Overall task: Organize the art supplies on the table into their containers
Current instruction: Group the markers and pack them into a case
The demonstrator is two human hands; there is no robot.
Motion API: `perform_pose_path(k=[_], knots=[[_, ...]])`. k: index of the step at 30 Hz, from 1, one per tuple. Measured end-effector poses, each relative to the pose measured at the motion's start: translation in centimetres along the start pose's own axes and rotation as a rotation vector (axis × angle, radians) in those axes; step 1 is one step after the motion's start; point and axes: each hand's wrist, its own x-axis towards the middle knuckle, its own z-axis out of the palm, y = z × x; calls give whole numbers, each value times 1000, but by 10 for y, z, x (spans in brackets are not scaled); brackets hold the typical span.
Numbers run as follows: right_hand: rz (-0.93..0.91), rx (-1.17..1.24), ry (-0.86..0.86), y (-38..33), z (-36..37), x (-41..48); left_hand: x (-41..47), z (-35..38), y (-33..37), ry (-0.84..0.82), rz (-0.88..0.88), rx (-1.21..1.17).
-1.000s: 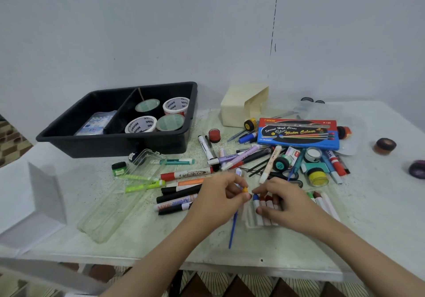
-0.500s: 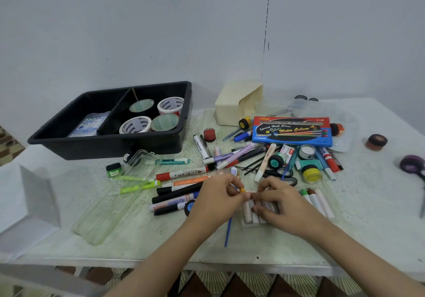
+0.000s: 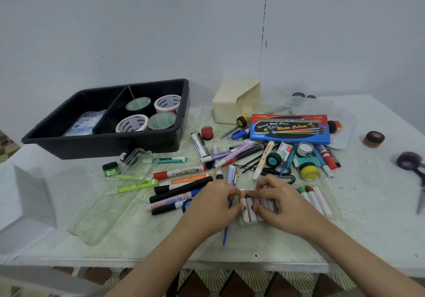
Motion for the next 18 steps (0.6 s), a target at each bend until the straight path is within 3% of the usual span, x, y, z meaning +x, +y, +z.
perform_pose_path(k=[12, 18], knots=[[25, 4, -11, -1, -1, -1, -6, -3, 4, -87, 40, 62], [28, 3, -18, -1, -1, 0, -1, -7, 6, -154, -26, 39]])
